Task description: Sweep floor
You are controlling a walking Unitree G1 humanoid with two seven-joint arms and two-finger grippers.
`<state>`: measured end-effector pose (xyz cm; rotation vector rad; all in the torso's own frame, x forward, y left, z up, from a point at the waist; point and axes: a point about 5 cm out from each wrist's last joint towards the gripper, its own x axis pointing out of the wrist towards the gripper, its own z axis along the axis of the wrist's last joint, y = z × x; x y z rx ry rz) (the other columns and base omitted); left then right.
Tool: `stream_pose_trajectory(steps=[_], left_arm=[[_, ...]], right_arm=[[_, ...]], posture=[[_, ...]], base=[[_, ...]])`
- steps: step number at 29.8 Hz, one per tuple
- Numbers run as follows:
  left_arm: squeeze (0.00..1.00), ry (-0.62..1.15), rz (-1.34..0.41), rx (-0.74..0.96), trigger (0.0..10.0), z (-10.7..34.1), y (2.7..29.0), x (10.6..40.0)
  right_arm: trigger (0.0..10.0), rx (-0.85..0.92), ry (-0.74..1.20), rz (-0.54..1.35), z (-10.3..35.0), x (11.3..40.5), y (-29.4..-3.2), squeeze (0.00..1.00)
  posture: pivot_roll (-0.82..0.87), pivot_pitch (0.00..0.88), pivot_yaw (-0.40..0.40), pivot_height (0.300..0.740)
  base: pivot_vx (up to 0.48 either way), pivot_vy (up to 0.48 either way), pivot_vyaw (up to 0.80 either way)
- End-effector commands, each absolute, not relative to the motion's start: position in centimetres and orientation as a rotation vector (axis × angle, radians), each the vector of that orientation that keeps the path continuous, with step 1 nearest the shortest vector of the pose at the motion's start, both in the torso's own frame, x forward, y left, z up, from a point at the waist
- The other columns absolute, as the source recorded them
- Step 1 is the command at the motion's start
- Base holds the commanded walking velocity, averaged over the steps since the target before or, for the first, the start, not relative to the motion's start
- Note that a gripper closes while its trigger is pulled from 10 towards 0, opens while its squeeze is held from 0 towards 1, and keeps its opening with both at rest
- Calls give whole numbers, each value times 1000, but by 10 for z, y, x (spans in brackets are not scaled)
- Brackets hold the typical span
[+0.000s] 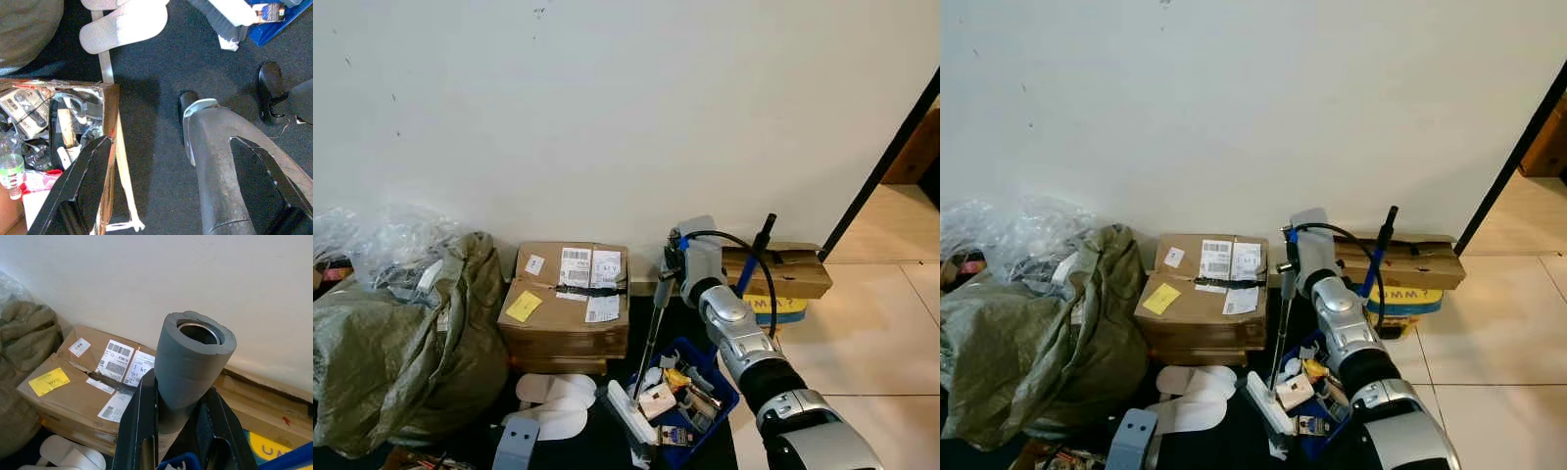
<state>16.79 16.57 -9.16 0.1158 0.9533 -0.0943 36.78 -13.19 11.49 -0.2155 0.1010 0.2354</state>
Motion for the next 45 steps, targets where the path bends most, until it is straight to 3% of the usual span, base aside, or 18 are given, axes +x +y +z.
stream_pose_trajectory(steps=[1, 9, 23, 42, 45], left_arm=[[0, 983, -85, 108, 10000, -95, 167, 161], [0, 979, -86, 107, 10000, -94, 167, 163], [0, 975, -82, 102, 10000, -93, 166, 166], [0, 974, -79, 93, 10000, -92, 166, 168], [0, 973, -77, 88, 10000, -92, 166, 169]], right_arm=[[10000, -316, 72, 235, 125, 371, -140, 0], [10000, -323, -104, 373, 157, 373, -134, 0], [10000, -426, -145, 463, 173, 372, -141, 0], [10000, -79, -135, 489, 220, 374, -145, 0], [10000, 40, -80, 518, 220, 369, -140, 0]], posture=[[-36, 109, 13, 740], [-41, 103, 20, 740], [-46, 94, 16, 740], [-48, 102, 11, 740], [-49, 100, 9, 740]], base=[[0, 0, 0], [0, 0, 0], [0, 0, 0], [0, 0, 0], [0, 0, 0]])
